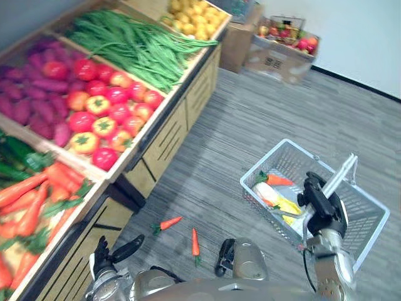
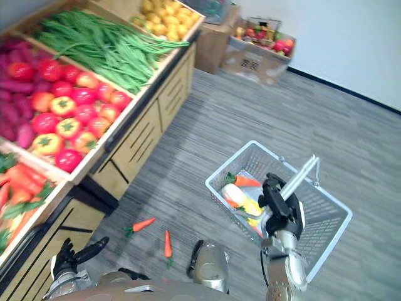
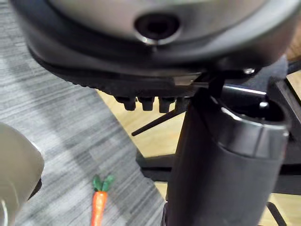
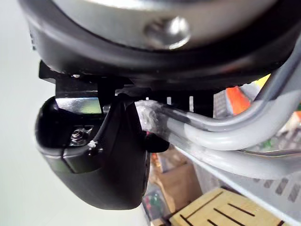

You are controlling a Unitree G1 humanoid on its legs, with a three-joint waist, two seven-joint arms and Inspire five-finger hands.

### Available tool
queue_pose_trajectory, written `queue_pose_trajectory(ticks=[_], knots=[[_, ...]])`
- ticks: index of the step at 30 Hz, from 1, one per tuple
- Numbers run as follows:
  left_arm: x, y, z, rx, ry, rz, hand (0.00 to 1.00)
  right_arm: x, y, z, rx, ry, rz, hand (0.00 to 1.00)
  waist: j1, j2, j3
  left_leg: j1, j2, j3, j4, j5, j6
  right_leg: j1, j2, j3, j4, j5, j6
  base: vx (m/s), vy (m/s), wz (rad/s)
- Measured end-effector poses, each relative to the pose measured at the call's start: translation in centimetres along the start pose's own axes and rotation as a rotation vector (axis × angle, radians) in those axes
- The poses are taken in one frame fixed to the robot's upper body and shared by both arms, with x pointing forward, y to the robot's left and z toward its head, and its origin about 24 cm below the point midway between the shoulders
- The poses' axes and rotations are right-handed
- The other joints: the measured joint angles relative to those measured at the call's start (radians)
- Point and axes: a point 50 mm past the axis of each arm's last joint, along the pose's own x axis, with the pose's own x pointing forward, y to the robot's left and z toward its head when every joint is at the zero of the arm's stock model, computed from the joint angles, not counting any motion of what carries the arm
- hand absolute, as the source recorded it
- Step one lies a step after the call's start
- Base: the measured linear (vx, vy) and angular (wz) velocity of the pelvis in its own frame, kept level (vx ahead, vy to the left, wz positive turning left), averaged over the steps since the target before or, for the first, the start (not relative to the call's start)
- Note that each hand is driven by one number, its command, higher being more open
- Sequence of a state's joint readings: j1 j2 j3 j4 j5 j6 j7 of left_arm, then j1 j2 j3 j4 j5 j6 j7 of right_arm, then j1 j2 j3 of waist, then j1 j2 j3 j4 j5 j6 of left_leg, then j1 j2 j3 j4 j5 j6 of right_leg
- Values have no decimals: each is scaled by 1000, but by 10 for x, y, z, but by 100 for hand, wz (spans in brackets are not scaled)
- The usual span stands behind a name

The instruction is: Pick vegetable in the basket

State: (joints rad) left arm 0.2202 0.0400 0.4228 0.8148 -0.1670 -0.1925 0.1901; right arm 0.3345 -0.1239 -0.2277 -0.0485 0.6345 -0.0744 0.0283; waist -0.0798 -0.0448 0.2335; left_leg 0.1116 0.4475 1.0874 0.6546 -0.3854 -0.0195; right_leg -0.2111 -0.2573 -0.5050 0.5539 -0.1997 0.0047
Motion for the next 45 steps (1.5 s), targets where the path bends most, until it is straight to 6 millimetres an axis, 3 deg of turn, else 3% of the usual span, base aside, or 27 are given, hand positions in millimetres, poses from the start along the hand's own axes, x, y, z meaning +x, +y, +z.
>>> queue_pose_trajectory(ticks=[2, 5, 10, 12, 14, 15, 19, 21, 22, 23, 25, 26, 27, 32, 37, 45], knots=[[-3, -2, -13, -28, 53, 6, 100, 3, 1, 1, -15, 5, 14, 0, -4, 17, -11, 0, 11, -3, -31, 25, -20, 16, 41, -8, -54, -4, 1, 84, -172, -41], [-10, -2, -32, -44, 136, 19, 100, -3, -2, -4, -20, 30, 6, 0, -4, 4, -34, -3, 12, -24, -89, 88, -19, 44, 88, -27, -122, 5, -13, 112, -194, 4], [-14, 4, -41, -58, 176, 32, 100, -13, -6, -7, -22, 48, 15, 0, -2, -2, -52, 2, 44, -80, -100, 184, -9, 145, 163, -48, -269, 44, -44, 76, -147, 5], [-13, 3, -39, -52, 169, 17, 100, -17, -5, -8, -2, 40, 8, 0, 3, -4, -52, -1, 44, -106, -109, 159, -50, 183, 178, -43, -327, 69, -45, 17, -15, -4], [-13, 0, -39, -39, 168, -1, 100, -20, -5, -9, 22, 33, -13, 0, 3, -3, -53, -8, 10, -104, -177, 177, -39, 205, 184, -31, -350, 83, -34, -37, 86, -19], [-13, -2, -39, -29, 166, -11, 100, -23, -5, -12, 33, 40, -23, 0, 8, 4, -64, 10, -3, -106, -191, 180, -65, 209, 188, -8, -355, 88, -24, -35, 127, -36], [-12, -3, -36, -18, 157, -21, 100, -28, -4, -16, 50, 50, -21, 0, 18, -16, -74, 35, -9, -116, -153, 183, -63, 217, 197, 57, -396, 121, -5, -35, 89, -48], [-14, 1, -40, -16, 168, -3, 100, -29, 0, -19, 53, 66, -3, 0, 25, -16, -75, 32, -20, -295, -99, 199, -26, 239, 223, 134, -439, 150, -13, -50, 35, -109], [-16, 7, -43, -19, 176, 23, 100, -29, 8, -23, 61, 81, 29, 0, 41, -18, -77, -5, -49, -479, -57, 184, 6, 244, 229, 205, -458, 167, -19, -31, 76, -145], [-18, 7, -47, -23, 186, 25, 100, -29, 11, -24, 60, 83, 43, 0, 54, -20, -78, -17, -87, -587, -81, 149, -1, 233, 237, 244, -464, 173, -23, -21, 158, -193], [-21, 1, -50, -38, 194, 4, 100, -26, 22, -26, 70, 81, 85, 0, 82, -2, -82, -95, -271, -994, -180, 20, -24, 172, 251, 383, -461, 180, -39, -61, 186, -180], [-21, 0, -49, -47, 189, 2, 100, -26, 22, -26, 68, 83, 86, 0, 83, 8, -83, -123, -312, -1092, -245, 19, -31, 153, 258, 406, -449, 181, -35, -97, 190, -140], [-22, -1, -51, -49, 188, 2, 100, -27, 20, -28, 63, 90, 80, 0, 97, 26, -88, -128, -328, -1128, -291, 61, -54, 137, 268, 442, -436, 194, -8, -62, 198, -88], [-18, -2, -45, -16, 168, -19, 100, -34, 16, -32, 59, 114, 59, 0, 90, -13, -100, -95, -395, -1058, -415, 126, -17, 125, 213, 514, -511, 254, 64, 48, 169, -35], [-18, -11, -44, 63, 158, -95, 100, -31, 17, -32, 58, 111, 54, 0, 88, 20, -115, -65, -423, -1013, -490, 144, 0, 124, 195, 558, -578, 286, 84, 91, 107, -29], [-12, -23, -30, 215, 91, -211, 100, -33, 28, -42, 52, 155, 96, 0, 76, 24, -126, -14, -427, -995, -502, 144, 0, 161, 191, 572, -595, 288, 83, 61, 21, -15]])
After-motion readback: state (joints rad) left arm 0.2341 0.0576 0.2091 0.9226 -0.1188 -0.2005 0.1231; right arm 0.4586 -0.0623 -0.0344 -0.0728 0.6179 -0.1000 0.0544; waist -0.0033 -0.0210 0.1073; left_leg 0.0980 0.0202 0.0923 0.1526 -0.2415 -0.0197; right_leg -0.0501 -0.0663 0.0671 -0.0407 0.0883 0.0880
